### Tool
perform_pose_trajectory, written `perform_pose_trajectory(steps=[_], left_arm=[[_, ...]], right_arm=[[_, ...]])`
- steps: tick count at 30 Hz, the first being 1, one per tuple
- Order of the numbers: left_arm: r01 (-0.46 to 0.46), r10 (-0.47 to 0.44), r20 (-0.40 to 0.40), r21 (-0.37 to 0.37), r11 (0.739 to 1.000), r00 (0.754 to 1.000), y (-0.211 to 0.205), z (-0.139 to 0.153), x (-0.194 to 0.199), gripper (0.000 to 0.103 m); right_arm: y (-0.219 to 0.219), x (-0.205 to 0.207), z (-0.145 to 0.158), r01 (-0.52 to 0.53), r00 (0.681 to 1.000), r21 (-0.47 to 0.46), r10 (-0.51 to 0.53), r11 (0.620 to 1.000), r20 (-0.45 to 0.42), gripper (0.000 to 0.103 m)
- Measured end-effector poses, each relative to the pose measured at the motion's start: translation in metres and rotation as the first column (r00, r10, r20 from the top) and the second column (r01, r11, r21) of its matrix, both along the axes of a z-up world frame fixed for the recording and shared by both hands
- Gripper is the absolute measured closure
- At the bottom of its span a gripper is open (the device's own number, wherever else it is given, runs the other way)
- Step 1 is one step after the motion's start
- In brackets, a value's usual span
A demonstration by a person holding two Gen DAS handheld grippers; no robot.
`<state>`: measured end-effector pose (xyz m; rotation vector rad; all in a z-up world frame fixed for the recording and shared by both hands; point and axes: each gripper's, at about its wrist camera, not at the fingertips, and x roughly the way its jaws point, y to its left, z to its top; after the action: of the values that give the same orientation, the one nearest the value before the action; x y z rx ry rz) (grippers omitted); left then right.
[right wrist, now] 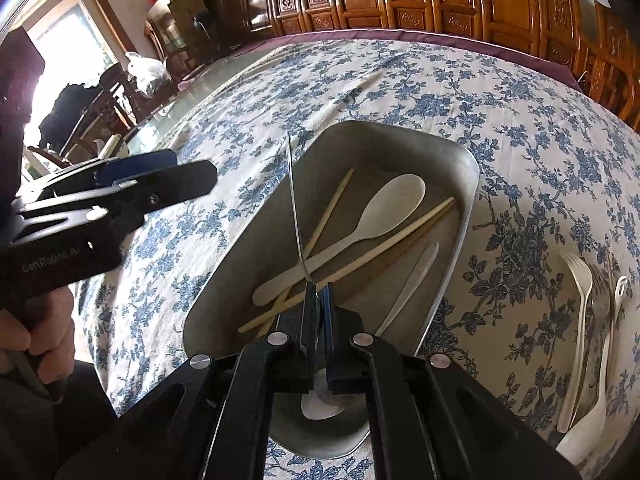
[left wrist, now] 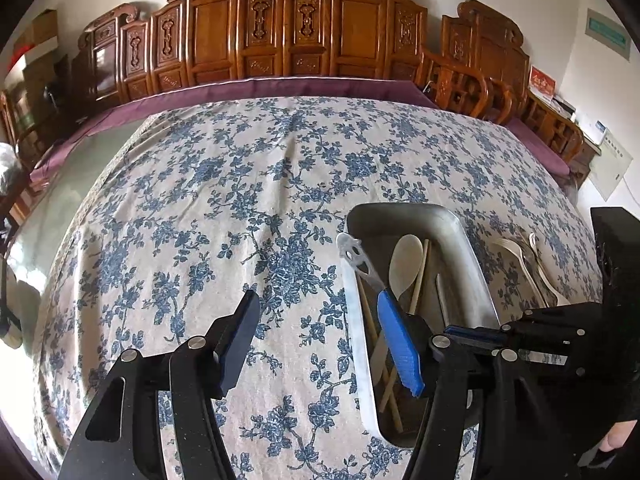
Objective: Organize utensils
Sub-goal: 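Lower the slotted metal spoon into the tray and open the right tool, then grasp the large white ladle spoon by its bowl with the right tool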
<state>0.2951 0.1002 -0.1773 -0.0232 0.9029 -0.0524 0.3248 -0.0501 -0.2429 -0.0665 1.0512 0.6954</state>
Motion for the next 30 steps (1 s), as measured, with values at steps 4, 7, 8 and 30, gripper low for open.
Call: perform_pose_trajectory(steps=[4, 7, 8, 30], left_arm=[[0.004, -0.004, 0.002, -0.003, 1.0, 1.0, -0.003, 0.001, -0.001, 0.044], [0.011, -0.011, 0.006, -0.007, 1.0, 1.0, -0.006, 0.002, -0.001, 0.044], [0.013, -0.013, 0.007, -0.009, 1.0, 1.0, -0.007, 0.002, -0.002, 0.044], [0.25, -0.25, 0.014, -0.004, 0.968, 0.968, -0.135, -0.005, -0.03, 0.044]], right_arm=[[-0.002, -0.004, 0.006, -0.01, 1.0, 0.01, 0.01, 1.0, 0.015, 0.098], [-0.011, -0.01, 0.014, -0.009, 0.999, 0.007, 0.009, 1.0, 0.045, 0.098], [-0.017, -0.012, 0.017, -0.004, 0.998, 0.007, 0.003, 1.0, 0.055, 0.098], [-0.212, -0.037, 0.001, 0.295, 0.943, -0.165, -0.258, 0.941, 0.211, 0.074]])
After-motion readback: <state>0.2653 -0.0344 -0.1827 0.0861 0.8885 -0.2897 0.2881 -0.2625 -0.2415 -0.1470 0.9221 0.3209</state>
